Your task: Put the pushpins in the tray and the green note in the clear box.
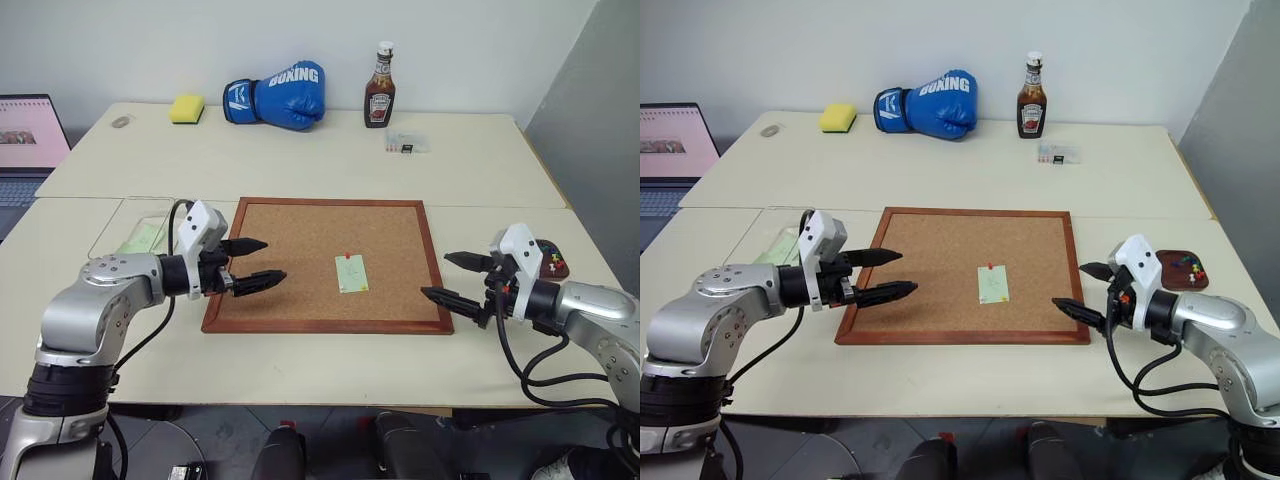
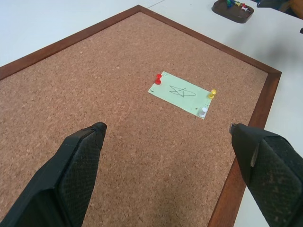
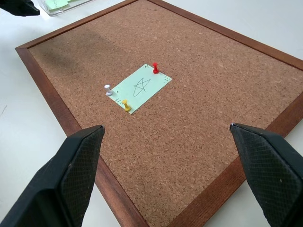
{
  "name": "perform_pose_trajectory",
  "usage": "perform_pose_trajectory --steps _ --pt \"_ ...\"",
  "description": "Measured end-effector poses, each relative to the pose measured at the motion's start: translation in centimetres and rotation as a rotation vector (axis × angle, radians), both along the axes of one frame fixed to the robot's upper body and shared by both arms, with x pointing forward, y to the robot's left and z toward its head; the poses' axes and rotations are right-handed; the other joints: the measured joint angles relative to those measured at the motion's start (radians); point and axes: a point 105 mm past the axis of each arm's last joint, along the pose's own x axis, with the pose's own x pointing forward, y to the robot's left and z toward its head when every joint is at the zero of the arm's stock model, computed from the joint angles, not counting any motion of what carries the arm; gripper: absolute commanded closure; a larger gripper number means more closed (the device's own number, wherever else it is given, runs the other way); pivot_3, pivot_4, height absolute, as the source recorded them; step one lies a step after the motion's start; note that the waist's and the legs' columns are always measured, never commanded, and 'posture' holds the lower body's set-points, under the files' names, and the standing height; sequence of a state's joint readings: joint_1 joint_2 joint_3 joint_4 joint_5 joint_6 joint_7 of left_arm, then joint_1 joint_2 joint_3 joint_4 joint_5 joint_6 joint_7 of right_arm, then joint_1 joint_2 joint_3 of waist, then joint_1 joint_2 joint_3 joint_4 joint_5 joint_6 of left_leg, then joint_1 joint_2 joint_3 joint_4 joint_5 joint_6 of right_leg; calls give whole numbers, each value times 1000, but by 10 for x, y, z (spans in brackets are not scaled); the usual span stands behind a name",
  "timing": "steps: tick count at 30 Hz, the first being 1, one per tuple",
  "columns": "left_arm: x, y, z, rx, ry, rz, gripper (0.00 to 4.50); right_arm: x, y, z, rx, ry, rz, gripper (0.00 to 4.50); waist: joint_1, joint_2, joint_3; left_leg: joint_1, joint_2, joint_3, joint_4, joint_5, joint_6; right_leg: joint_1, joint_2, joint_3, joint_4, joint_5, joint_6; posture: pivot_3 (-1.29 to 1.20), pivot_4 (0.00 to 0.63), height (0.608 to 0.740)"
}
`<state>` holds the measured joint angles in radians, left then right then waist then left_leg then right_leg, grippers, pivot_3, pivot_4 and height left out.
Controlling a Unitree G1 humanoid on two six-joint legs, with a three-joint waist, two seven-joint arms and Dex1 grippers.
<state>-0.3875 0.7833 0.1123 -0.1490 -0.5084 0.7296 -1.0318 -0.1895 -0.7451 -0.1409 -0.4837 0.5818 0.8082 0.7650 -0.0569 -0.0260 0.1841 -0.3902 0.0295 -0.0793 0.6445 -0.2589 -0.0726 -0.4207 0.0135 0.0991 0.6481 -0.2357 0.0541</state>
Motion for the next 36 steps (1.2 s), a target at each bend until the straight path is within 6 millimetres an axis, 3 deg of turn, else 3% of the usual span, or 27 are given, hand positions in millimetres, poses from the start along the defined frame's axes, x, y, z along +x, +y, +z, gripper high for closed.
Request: perform_pose_trajectory --steps 16,23,25,33,36 --pt "5 -2 -3 -11 10 7 42 8 0 2 5 -20 -14 0 0 0 0 0 0 0 0 0 0 0 0 0 1 0 0 0 150 740" --pt "15 -9 -11 20 -68 -7 1209 20 15 2 10 -70 -27 0 0 0 0 1 0 0 1 0 0 0 0 0 2 0 0 0 150 740" --pt "19 -13 -14 20 -90 -10 1608 32 21 0 -8 -102 -56 0 0 0 0 1 0 0 1 0 0 0 0 0 2 1 0 0 150 740" --pt "31 -31 -42 13 -96 -3 2973 57 59 -14 3 -136 -75 0 0 0 0 1 0 -1 1 0 0 0 0 0 3 1 0 0 150 740" --pt "37 -30 -50 6 -95 35 3713 64 73 -27 11 -122 -72 0 0 0 0 0 0 -1 1 0 0 -1 0 0 3 1 0 0 150 740"
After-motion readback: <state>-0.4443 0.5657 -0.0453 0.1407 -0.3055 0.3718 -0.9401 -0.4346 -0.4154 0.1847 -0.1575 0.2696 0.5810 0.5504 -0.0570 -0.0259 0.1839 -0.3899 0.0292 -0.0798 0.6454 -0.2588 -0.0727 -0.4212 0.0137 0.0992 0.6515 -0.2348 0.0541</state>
